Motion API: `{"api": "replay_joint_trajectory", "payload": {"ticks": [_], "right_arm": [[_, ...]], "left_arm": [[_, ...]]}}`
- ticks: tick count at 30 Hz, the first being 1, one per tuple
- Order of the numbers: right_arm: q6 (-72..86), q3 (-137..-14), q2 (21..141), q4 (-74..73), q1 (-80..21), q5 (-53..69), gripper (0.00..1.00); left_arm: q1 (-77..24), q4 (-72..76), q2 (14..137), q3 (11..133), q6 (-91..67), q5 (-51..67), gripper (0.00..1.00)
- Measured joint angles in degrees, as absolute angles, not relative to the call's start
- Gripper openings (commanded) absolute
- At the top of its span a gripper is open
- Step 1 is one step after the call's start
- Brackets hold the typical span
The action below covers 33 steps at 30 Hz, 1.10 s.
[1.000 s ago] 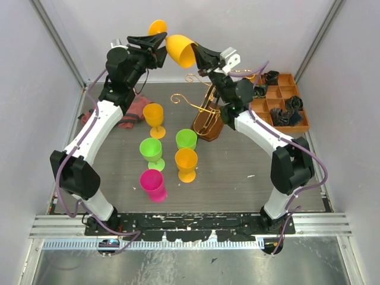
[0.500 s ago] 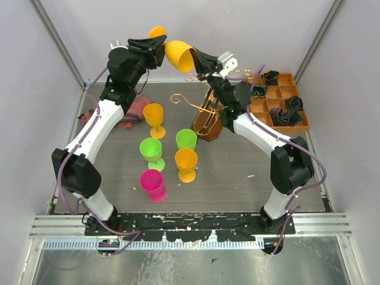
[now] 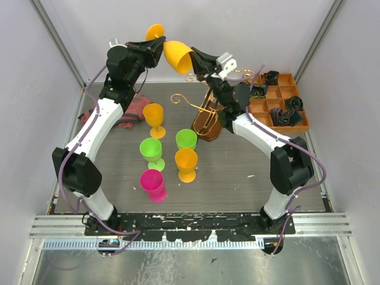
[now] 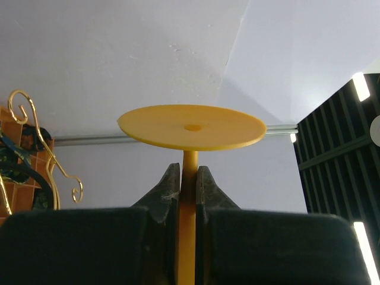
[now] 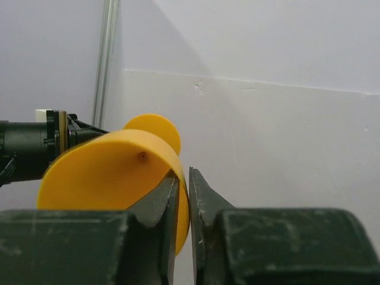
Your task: Place the wine glass upside down on the wine glass rack
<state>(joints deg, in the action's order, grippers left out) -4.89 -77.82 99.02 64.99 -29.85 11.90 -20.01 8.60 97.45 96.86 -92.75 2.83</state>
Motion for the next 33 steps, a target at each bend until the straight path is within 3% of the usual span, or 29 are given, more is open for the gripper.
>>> {"api": "replay_joint_trajectory", "payload": {"ticks": [8,11,21,33], "right_arm": [[-6.83,-76.86,98.54,64.53,-29.91,11.42,0.77],[-8.75,-74.72,96.75,62.13,-29.91,10.7,0.85],[-16.84,-69.89,84.44,48.9,-29.93,3.88,0.94],[-27.49,-65.69,73.8,37.21,-29.95,-4.01,0.98]], "left_arm": [[-18.0,6.02,100.42,104.51,-88.97,5.08,0.0],[-15.11,5.8,103.96,111.9,-84.27,6.96,0.0],[-6.52,7.14,113.69,127.63,-53.19,12.16,0.0],[-12.21,20.25,120.36,112.68,-10.44,21.87,0.0]]}}
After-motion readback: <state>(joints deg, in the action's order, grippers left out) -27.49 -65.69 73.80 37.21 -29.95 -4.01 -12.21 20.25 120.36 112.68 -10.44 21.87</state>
